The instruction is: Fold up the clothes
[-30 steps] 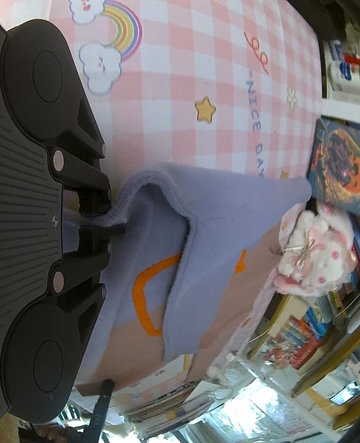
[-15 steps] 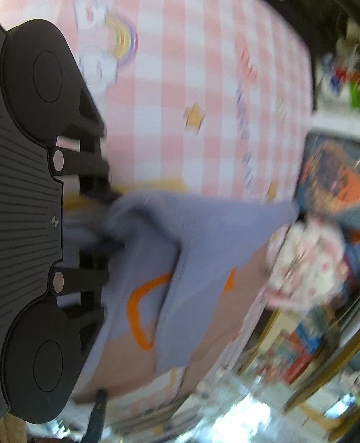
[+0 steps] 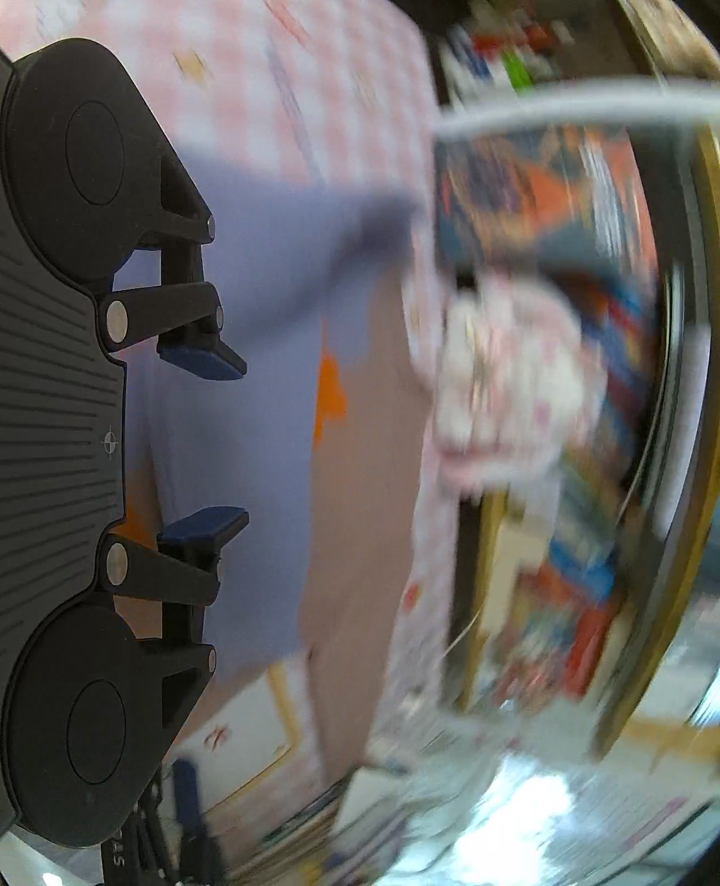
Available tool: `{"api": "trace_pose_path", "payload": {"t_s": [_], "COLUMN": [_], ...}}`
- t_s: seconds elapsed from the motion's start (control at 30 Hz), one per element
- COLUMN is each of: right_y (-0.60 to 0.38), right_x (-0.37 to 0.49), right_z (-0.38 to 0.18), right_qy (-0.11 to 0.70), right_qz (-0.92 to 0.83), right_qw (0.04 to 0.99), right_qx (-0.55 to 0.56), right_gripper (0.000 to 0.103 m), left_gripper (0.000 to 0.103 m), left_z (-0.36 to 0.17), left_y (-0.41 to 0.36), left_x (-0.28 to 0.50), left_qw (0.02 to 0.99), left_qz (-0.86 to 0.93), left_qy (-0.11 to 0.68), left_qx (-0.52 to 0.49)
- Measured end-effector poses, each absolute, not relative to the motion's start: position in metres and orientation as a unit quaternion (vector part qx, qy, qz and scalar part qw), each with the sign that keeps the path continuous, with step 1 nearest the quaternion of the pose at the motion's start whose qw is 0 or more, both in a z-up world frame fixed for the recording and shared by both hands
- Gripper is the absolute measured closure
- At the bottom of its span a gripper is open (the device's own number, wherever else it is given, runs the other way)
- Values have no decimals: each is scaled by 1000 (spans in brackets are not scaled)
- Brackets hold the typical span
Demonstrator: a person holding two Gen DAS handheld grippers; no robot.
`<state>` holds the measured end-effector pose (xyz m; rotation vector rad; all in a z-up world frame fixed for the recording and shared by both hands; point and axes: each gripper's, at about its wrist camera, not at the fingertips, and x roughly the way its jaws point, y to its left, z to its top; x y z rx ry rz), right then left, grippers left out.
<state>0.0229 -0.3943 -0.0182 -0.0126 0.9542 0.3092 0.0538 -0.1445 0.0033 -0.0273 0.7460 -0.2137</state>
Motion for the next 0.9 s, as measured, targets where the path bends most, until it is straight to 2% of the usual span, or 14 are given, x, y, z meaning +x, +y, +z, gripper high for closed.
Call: {"api": "trace_pose_path", "payload": {"t_s": [0.33, 0.47, 0.73, 0.83, 0.9], "right_y": [-425, -430, -434, -437, -438], "right_x": [39, 43, 44, 45, 46], "right_z": [-24, -25, -24, -25, -26], "right_qy": [444, 442, 433, 436, 438], "right_qz": [172, 184, 203, 203, 202], "right_qw": [879, 878, 878, 877, 876], "right_qx": [-13, -18, -25, -16, -11], "right_gripper": [44, 44, 42, 42, 42], "left_gripper": [52, 51, 48, 55, 55], "left_z": [-34, -44, -43, -44, -43], "left_y": [-243, -261, -270, -279, -286], "left_x": [70, 74, 81, 78, 77], "left_qw": [899, 893, 894, 890, 888], "left_qz": [-144, -140, -125, -131, -143], "left_qy": [397, 399, 391, 384, 378], "left_qx": [111, 157, 180, 207, 220]}}
